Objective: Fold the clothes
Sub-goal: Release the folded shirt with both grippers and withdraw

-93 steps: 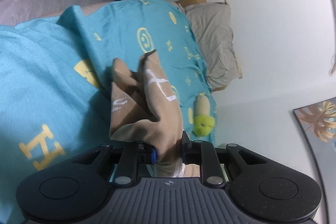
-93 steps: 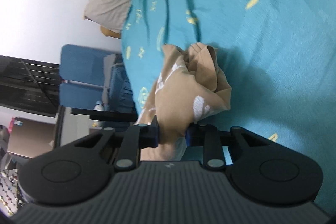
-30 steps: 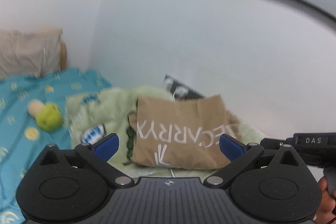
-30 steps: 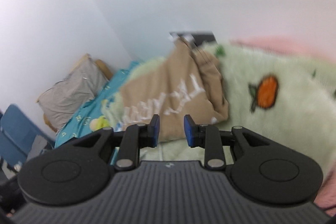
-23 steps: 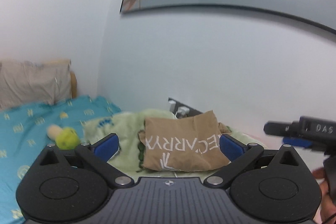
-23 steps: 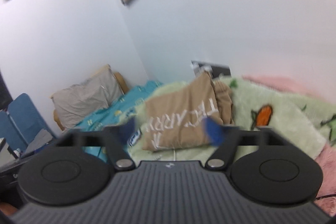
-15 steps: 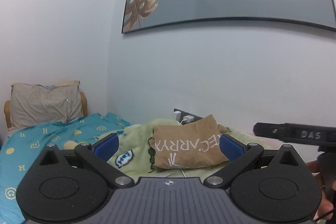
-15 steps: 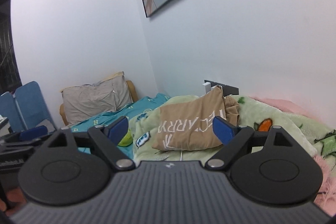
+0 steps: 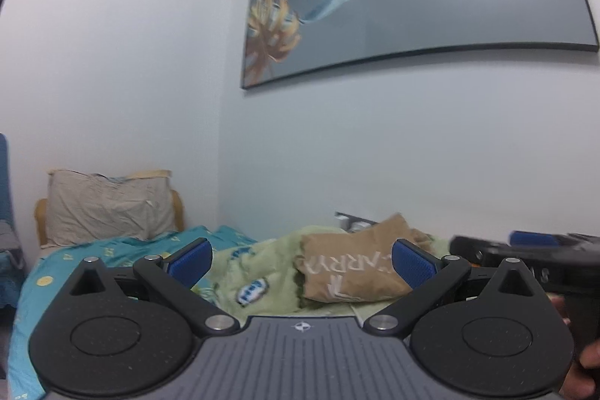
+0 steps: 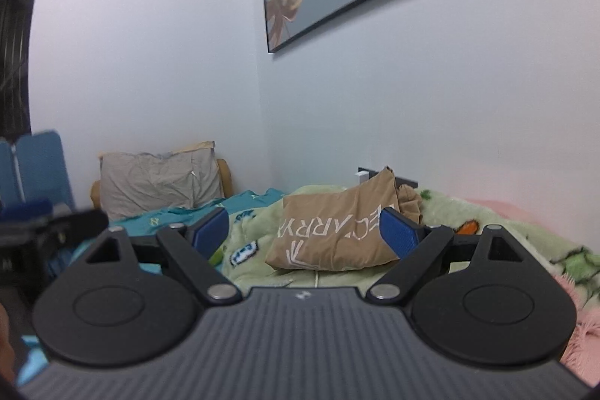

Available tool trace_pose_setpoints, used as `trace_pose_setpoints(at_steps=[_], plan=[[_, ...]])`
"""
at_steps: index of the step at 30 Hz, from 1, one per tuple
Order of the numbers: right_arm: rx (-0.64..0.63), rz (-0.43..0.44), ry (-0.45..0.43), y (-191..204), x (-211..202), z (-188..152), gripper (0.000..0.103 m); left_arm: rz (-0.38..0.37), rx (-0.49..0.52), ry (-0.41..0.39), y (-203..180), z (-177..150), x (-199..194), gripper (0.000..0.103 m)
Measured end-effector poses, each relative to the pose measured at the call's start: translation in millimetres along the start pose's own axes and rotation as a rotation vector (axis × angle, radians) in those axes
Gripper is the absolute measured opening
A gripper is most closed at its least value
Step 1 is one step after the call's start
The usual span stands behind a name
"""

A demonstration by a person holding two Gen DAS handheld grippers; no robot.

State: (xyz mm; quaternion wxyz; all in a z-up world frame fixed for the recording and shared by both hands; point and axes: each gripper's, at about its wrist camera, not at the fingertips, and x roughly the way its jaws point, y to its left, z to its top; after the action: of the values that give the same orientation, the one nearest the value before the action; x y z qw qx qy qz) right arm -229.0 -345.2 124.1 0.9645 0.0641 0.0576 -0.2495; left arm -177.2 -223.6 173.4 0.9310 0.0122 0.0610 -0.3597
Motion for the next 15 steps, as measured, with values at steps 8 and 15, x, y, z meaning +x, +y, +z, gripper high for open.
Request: trace_pose_setpoints(at_steps=[8,15], plan=[[-0.027,-0.025,-0.006,10.6,2.0,-13.8,0.089,0.009,-0.015,0.021,10.6,-20.0,-0.6,0.103],[-0.041,-0.044,0.003,10.0,6.1,-16.8,0.089,0.005,-0.014,0.037,9.1,-30.5,0.5,0.103]])
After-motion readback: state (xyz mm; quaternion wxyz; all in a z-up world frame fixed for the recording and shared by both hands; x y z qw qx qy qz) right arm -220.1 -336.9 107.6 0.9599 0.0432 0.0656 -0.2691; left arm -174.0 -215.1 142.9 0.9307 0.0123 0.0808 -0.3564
